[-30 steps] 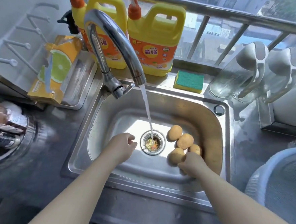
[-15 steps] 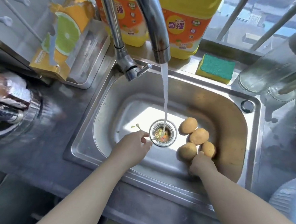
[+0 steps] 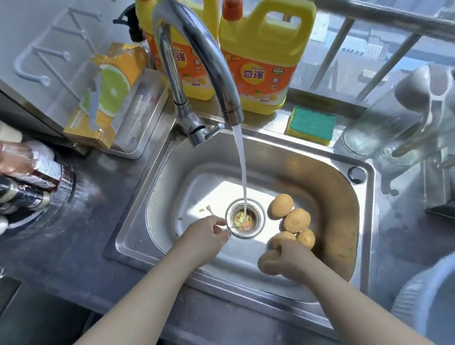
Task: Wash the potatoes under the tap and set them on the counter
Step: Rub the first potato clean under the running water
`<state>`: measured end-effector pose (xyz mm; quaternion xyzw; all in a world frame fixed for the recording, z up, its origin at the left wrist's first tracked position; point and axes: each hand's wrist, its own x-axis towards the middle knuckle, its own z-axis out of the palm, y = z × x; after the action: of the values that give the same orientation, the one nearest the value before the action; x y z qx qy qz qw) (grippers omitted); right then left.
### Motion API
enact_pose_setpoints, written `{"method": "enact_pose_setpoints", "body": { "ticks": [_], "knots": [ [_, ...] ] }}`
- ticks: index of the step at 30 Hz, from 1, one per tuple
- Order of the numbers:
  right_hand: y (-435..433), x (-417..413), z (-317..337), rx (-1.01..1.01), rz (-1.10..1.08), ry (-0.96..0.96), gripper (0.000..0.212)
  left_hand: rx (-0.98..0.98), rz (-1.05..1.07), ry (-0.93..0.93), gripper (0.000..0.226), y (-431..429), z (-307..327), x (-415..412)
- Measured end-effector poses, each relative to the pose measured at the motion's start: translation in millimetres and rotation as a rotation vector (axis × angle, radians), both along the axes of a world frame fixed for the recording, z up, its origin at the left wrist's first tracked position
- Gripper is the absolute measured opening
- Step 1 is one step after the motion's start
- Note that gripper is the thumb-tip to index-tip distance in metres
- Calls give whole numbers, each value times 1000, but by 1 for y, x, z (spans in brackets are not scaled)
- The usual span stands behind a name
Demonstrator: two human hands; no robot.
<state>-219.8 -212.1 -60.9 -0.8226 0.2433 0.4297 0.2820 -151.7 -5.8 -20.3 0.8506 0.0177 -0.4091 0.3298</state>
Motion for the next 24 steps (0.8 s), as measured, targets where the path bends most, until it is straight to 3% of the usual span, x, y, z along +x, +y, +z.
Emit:
{"method": "enact_pose_setpoints", "body": {
  "ticks": [2,5,7,10,12,18,24],
  "knots": [
    [24,4,32,302,-303,-179,32,-82,83,17,29,-5,6,-1],
    [61,15,78,882,-800,-239,26,-305,327,55,22,-17,24,0],
    [76,26,95,1085,-1074,-224,24,-442,466,52,31,-26,36,6],
    [83,47,107,1186,-1292,-249,24,-576,524,5,42,-37,60,15],
    [81,59,113,1172,-1336,-279,38,-651,536,-15,38,-42,67,24],
    [79,77,126,1058,-1199,-347,35,-674,636,-21,19,-53,75,45],
    [80,79,130,943,-973,-403,46,-647,749,70,28,-57,84,51]
  ]
}}
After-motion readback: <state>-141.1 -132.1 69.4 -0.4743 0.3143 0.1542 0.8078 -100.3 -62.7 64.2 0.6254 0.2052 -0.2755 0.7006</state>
